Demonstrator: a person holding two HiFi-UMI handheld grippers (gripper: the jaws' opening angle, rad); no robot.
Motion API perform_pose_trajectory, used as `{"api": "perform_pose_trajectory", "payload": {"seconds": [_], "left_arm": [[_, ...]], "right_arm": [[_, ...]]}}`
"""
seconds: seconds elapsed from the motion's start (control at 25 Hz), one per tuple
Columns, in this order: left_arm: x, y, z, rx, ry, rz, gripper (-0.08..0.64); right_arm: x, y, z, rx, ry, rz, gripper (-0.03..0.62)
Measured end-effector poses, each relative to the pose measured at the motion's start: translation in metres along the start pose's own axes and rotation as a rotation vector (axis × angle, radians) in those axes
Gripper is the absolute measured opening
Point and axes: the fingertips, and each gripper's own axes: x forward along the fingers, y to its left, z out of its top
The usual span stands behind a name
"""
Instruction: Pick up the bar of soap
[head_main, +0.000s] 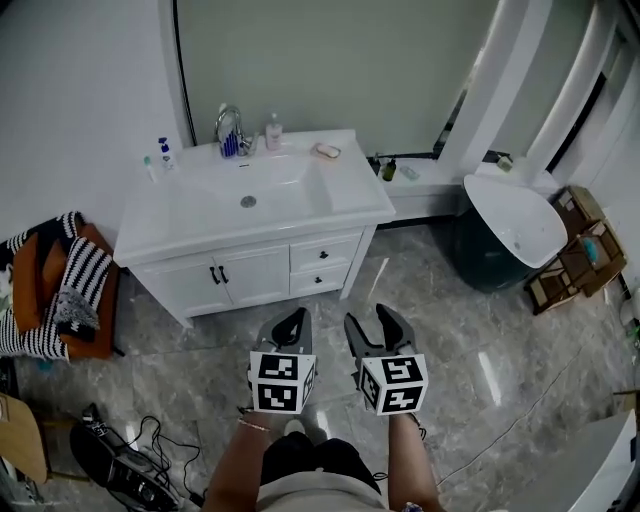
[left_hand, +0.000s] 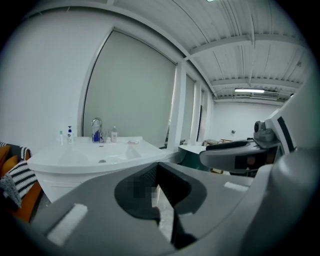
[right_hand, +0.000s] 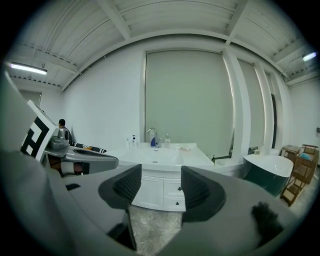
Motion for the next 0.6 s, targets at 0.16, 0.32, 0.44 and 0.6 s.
{"api": "perform_pose_trajectory", "payload": {"seconds": [0.16, 0.32, 0.44, 0.6], "left_arm": [[0.011, 0.014, 0.009, -0.022, 0.002, 0.009, 0.009], [0.019, 0.024, 0.015, -0.027, -0.006, 0.012, 0.009], [0.028, 0.023, 0.015, -0.025, -0.004, 0.004, 0.009], [0.048, 0.029, 0.020, -0.032, -0.004, 0.006, 0.009]], "right_arm": [[0.011, -0.006, 0.013, -0.002, -0.009, -0.008, 0.236], [0.023, -0.009, 0.024, 0.029, -0.041, 0.018, 0.236], [0.031, -0.019, 0.023, 0.014, -0.029, -0.001, 0.238], [0.050, -0.031, 0.024, 0.031, -0.022, 0.020, 0.249]]}}
